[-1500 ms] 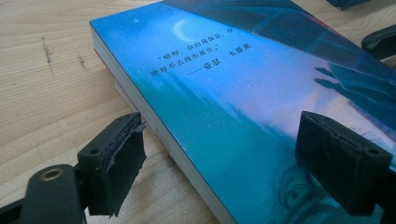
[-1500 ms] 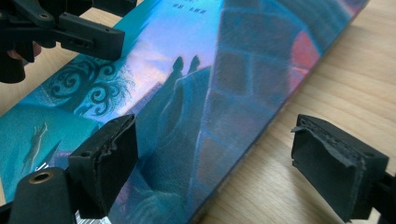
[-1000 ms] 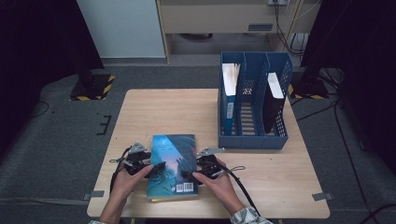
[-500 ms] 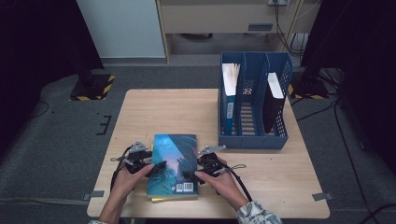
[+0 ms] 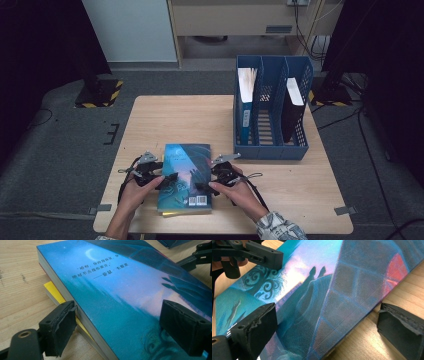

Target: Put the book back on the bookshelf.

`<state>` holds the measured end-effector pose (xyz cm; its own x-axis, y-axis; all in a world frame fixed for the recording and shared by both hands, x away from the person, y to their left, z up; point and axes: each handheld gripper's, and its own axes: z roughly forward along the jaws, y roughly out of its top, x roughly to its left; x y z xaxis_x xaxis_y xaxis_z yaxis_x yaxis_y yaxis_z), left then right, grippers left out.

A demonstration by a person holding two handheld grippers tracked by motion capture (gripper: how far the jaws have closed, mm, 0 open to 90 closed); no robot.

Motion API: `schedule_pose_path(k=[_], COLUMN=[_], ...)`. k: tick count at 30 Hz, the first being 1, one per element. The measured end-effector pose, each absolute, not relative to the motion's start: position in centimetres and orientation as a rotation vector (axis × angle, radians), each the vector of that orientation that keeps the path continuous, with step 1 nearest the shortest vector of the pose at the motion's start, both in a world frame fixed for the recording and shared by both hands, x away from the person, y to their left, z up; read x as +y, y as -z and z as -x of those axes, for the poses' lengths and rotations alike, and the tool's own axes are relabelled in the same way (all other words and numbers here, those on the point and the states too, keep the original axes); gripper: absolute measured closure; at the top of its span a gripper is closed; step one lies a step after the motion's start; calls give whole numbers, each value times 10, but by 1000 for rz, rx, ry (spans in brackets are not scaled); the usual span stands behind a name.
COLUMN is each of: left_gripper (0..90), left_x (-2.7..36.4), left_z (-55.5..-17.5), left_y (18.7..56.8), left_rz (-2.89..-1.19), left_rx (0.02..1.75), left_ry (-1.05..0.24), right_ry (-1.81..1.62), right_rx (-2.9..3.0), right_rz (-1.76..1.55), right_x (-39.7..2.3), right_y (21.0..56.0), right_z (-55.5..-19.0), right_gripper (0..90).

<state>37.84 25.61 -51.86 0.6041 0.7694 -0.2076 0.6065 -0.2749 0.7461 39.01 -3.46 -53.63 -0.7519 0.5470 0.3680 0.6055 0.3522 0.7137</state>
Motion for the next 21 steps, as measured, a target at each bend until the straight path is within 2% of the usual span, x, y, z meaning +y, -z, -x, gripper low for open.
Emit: schedule_pose_path(k=[21], left_gripper=[142], left_x=[260], left_z=[-376], left_y=[517], left_rz=[-1994], left_rx=[1091], left_ry=[-274], right_ry=[1362], right_rx=[-2513], right_rz=[1086], right_x=[-33], right_y=[534], right_z=[-389], right_gripper=[82])
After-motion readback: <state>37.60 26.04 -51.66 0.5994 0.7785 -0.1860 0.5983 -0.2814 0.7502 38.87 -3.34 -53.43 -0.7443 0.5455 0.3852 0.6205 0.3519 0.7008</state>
